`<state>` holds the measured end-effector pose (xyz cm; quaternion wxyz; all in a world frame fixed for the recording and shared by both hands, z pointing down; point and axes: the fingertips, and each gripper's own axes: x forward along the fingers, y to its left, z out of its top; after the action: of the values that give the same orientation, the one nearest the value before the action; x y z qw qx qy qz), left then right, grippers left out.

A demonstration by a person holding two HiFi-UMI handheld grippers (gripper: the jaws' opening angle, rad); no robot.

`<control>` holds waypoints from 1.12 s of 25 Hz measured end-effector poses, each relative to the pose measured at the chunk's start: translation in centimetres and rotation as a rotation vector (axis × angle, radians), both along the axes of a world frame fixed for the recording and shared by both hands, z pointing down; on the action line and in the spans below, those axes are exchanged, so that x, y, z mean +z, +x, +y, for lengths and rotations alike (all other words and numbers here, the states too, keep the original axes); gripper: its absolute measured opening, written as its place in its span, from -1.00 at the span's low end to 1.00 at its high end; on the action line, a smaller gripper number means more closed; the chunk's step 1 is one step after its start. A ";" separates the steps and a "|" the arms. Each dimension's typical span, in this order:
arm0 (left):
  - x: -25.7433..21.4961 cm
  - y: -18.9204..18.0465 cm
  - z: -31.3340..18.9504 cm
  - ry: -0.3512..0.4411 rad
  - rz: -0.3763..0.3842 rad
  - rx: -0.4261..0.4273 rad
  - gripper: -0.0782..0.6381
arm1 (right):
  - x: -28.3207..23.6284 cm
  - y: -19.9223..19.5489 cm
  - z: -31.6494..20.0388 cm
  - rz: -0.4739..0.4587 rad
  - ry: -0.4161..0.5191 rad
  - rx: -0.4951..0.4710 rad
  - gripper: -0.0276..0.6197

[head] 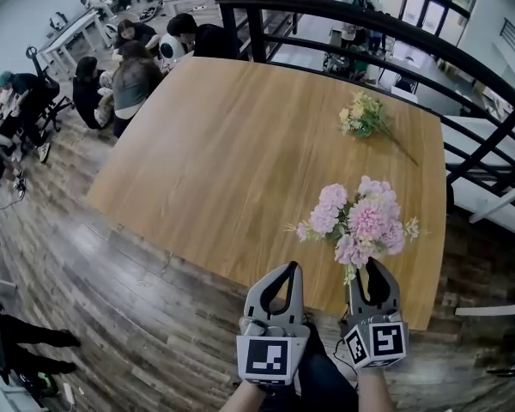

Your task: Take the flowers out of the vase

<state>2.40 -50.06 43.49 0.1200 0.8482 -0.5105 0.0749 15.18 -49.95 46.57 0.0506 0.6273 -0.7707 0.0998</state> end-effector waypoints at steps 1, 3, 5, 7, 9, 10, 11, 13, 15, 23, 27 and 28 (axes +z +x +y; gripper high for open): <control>0.1 0.0 0.0 -0.002 0.001 -0.003 -0.69 | 0.2 -0.1 -0.2 -0.005 0.000 -0.012 -0.39; 0.2 0.0 0.2 -0.008 -0.004 -0.006 -0.69 | 0.5 -0.3 -0.5 -0.007 0.004 -0.034 -0.25; 0.3 -0.1 0.2 -0.013 -0.011 -0.008 -0.69 | 0.4 -0.3 -0.8 -0.005 0.021 -0.046 -0.25; 0.5 -0.2 0.3 -0.020 -0.015 -0.014 -0.69 | 0.1 -0.4 -1.2 -0.002 0.039 -0.055 -0.25; 0.8 -0.2 0.4 -0.025 -0.018 -0.019 -0.69 | 0.2 -0.3 -1.7 -0.002 0.049 -0.061 -0.25; 1.0 -0.2 0.4 -0.027 -0.020 -0.021 -0.69 | 0.2 -0.3 -1.9 -0.002 0.053 -0.064 -0.25; 1.1 -0.2 0.4 -0.028 -0.021 -0.022 -0.69 | 0.3 -0.3 -2.2 -0.003 0.058 -0.068 -0.25; 1.3 -0.1 0.5 -0.034 -0.024 -0.024 -0.69 | 0.3 -0.4 -2.6 -0.005 0.066 -0.076 -0.21; 1.5 0.0 0.7 -0.042 -0.029 -0.023 -0.69 | 0.4 -0.4 -3.1 -0.008 0.071 -0.084 -0.20; 2.1 0.8 1.2 -0.062 -0.032 -0.014 -0.69 | 0.7 -0.2 -4.8 -0.021 0.090 -0.090 -0.16; 2.2 0.9 1.4 -0.066 -0.032 -0.014 -0.69 | 0.7 -0.2 -5.3 -0.020 0.102 -0.095 -0.16; 2.2 0.9 1.5 -0.067 -0.032 -0.014 -0.69 | 0.6 -0.3 -5.4 -0.018 0.102 -0.098 -0.16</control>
<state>3.27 -48.59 45.72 0.1405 0.8387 -0.5156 0.1045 14.85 -55.38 47.18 0.0164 0.5898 -0.8049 0.0635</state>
